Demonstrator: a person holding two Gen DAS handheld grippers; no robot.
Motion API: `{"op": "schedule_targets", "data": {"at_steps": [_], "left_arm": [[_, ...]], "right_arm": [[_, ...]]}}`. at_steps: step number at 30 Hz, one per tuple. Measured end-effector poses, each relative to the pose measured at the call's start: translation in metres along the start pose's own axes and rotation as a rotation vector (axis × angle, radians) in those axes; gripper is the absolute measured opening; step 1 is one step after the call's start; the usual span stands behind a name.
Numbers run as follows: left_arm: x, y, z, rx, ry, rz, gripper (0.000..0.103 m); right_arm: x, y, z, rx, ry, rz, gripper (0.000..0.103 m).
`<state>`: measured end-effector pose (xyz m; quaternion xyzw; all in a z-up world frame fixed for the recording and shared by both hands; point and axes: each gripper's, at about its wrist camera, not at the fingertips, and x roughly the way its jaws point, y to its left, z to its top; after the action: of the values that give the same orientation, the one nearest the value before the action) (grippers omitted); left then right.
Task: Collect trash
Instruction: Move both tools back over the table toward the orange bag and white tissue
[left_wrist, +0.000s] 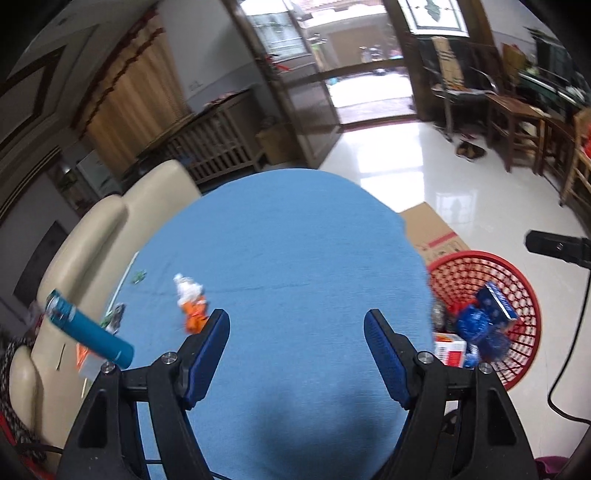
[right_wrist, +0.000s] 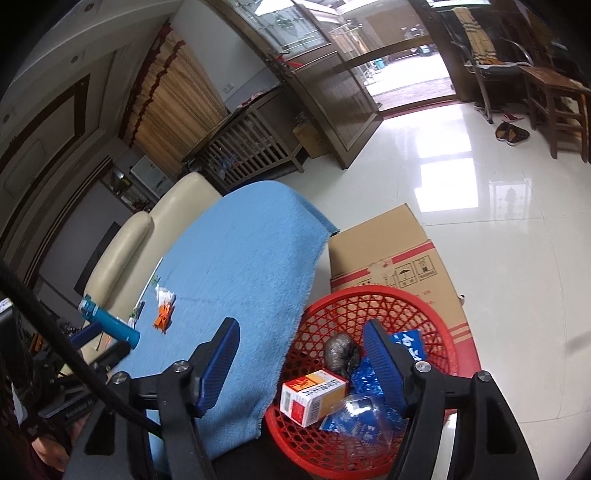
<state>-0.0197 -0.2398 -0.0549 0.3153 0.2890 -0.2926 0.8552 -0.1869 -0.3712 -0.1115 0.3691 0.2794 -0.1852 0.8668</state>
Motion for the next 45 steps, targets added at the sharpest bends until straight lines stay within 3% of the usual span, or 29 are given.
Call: {"op": "schedule_targets", "data": {"at_steps": [13,24,37,45], "left_arm": [[0.003,0.067,-0.03,-0.147,-0.001,0.097,0.076],[0.014,0.118,-0.059,-0.244,0.025,0.129,0.076],[0.06,0.227,-0.164,-0.493,0.214,0.23,0.076],[0.079,0.248,-0.2,-0.54,0.282,0.244,0.076]], "right_arm": [[0.016,0.055,-0.008,-0.098,0.042,0.015,0.073],[0.035,0.106,-0.012,-0.19,0.084,0.027,0.073],[0.108,0.216,-0.017,-0.39,0.18,0.079,0.073],[0.179,0.28,-0.032,-0.458,0.289,0.138,0.073]]}}
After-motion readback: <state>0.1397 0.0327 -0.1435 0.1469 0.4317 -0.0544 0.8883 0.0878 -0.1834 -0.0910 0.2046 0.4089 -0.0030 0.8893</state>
